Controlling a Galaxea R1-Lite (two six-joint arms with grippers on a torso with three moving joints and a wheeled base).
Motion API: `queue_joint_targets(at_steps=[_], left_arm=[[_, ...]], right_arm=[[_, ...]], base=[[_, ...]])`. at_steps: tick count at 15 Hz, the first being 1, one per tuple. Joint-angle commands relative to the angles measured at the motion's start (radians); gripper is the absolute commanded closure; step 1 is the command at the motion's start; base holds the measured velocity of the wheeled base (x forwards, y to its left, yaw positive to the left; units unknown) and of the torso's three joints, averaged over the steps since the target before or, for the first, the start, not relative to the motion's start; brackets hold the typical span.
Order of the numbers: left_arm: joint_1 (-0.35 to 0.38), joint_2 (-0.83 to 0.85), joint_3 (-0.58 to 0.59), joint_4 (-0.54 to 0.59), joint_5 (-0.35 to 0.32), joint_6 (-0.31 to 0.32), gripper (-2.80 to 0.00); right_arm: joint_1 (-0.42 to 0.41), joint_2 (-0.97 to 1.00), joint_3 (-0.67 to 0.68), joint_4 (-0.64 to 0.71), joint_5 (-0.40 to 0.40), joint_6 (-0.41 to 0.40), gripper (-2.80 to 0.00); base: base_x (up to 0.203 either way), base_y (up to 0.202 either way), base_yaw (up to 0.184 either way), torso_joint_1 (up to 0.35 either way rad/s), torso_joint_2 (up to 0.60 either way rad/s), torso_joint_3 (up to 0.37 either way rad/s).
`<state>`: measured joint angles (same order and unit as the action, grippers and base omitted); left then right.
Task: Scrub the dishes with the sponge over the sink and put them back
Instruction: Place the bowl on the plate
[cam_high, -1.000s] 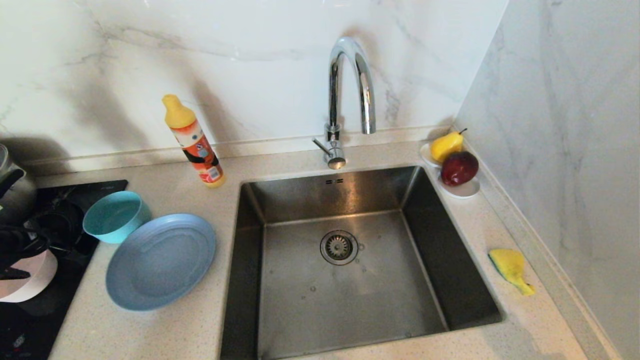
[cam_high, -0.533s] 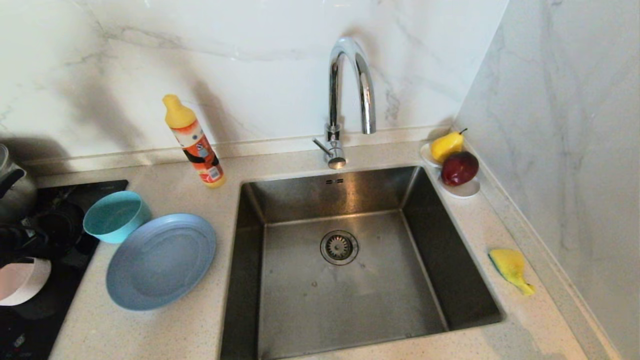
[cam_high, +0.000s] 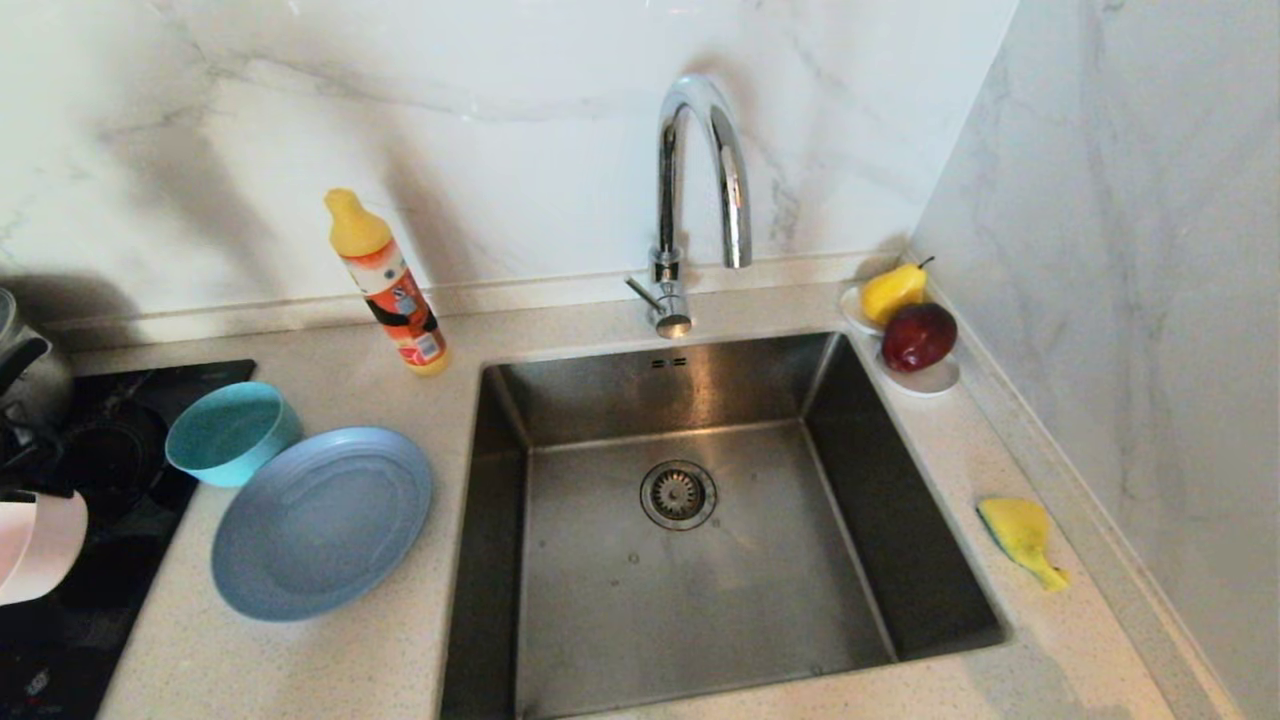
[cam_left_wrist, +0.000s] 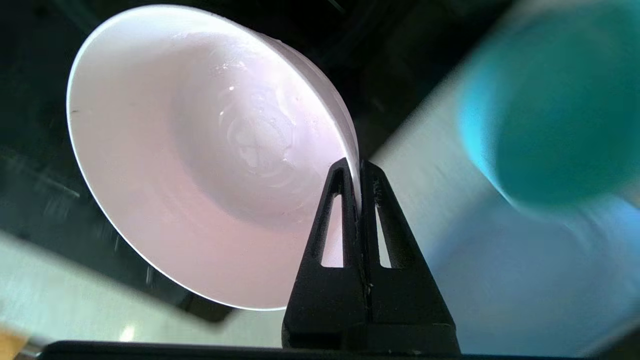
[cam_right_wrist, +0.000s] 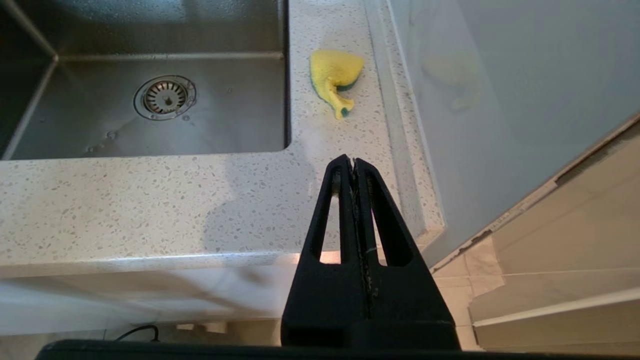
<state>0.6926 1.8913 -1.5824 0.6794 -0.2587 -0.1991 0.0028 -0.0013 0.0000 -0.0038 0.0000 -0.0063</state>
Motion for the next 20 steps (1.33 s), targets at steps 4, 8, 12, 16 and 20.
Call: queue_joint_targets(at_steps=[4,8,12,16,20], left_arm=[[-0.114,-0.240,-0.044,0.192,-0.007,-0.002,0.00],[-0.334,-0.337,0.031,0.231,0.001,-0.047,0.00],[-0.562,-0.343,0.217,0.115,0.109,-0.159,0.00],[-0.686,-0.262,0.323,-0.073,0.215,-0.241,0.00],[-0.691,-0.181,0.313,-0.155,0.240,-0.247,0.00]], right_arm=[[0.000,0.000,0.000,-0.001,0.000,-0.001,0.00],[0.000,0.000,0.000,-0.001,0.000,-0.001,0.00],[0.000,0.000,0.000,-0.001,0.000,-0.001,0.00],[0.000,-0.001,0.000,-0.001,0.000,-0.001,0.00],[0.000,0.000,0.000,-0.001,0.000,-0.001,0.00]], base=[[0.000,0.000,0.000,0.000,0.00,0.000],[0.000,0.000,0.000,0.000,0.00,0.000],[0.000,0.000,0.000,0.000,0.00,0.000],[0.000,0.000,0.000,0.000,0.00,0.000],[0.000,0.000,0.000,0.000,0.00,0.000]])
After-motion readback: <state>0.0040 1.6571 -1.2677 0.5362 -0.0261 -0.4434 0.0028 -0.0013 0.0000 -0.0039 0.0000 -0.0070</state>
